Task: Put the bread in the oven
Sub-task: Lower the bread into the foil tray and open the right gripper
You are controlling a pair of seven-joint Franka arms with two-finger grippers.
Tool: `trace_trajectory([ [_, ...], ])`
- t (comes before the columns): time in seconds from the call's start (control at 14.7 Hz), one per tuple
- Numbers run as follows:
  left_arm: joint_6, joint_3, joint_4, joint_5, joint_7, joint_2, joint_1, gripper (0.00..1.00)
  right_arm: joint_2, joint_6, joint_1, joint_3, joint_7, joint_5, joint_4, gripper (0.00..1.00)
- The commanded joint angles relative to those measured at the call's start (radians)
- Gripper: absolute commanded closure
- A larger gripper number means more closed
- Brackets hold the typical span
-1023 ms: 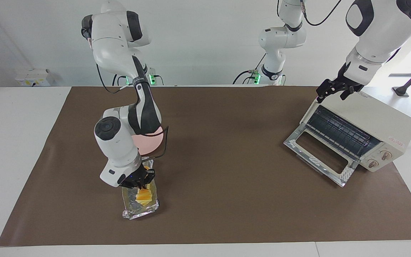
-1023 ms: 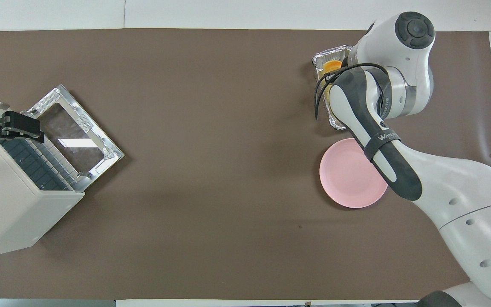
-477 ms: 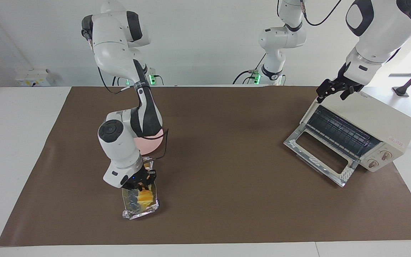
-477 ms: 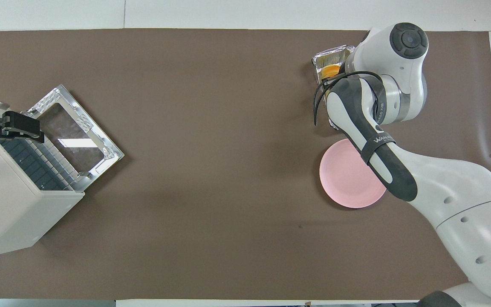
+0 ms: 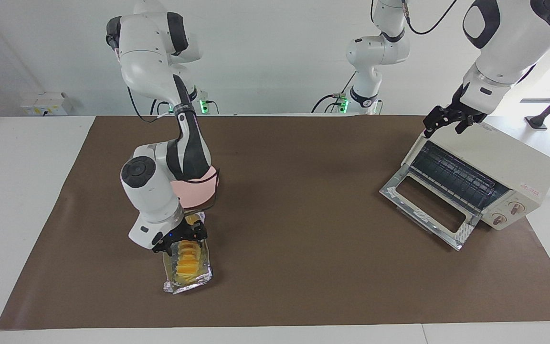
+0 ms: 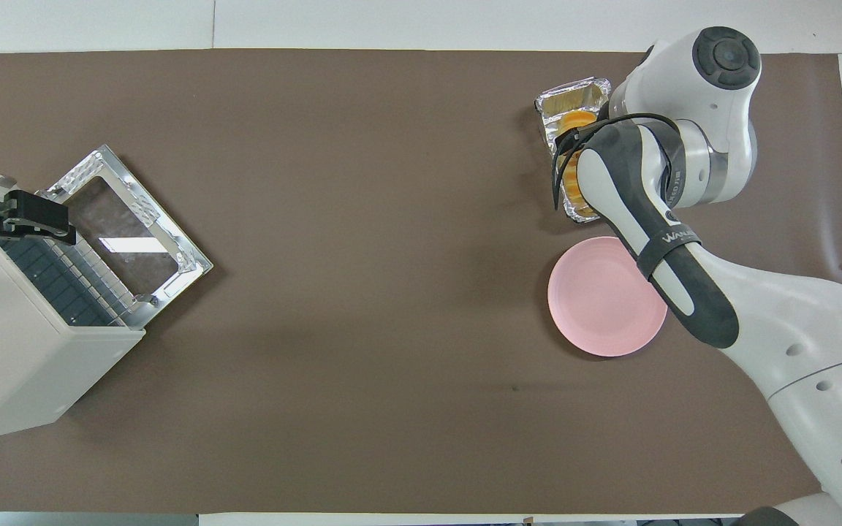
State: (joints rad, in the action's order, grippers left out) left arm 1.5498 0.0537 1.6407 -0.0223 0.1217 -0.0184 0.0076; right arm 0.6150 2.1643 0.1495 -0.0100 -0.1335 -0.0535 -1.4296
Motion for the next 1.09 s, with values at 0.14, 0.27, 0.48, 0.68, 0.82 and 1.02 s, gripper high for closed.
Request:
trace_trajectory([
  [0.14, -0.01, -0.006, -0.009, -0.015, -0.004, -0.003, 0.0, 0.0, -0.003, -0.021, -0.053, 0.002, -0.127, 0.008, 0.001, 0.0],
  [0.27, -0.01, -0.006, -0.009, -0.015, -0.004, -0.003, 0.0, 0.0, -0.003, 0.012, -0.061, 0.001, -0.165, 0.008, 0.0, 0.0],
  [0.48, -0.01, -0.006, -0.009, -0.015, -0.004, -0.003, 0.0, 0.0, -0.003, 0.084, -0.074, 0.001, -0.204, 0.012, -0.058, 0.03],
  [0.68, -0.01, -0.006, -0.009, -0.015, -0.004, -0.003, 0.0, 0.0, -0.003, 0.219, -0.09, -0.001, -0.247, 0.012, -0.142, 0.13],
  [0.82, -0.01, -0.006, -0.009, -0.015, -0.004, -0.003, 0.0, 0.0, -0.003, 0.221, -0.091, 0.001, -0.252, 0.012, -0.147, 0.37],
  [1.02, -0.01, -0.006, -0.009, -0.015, -0.004, -0.005, 0.0, 0.0, -0.004, 0.216, -0.088, 0.001, -0.253, 0.011, -0.147, 1.0],
])
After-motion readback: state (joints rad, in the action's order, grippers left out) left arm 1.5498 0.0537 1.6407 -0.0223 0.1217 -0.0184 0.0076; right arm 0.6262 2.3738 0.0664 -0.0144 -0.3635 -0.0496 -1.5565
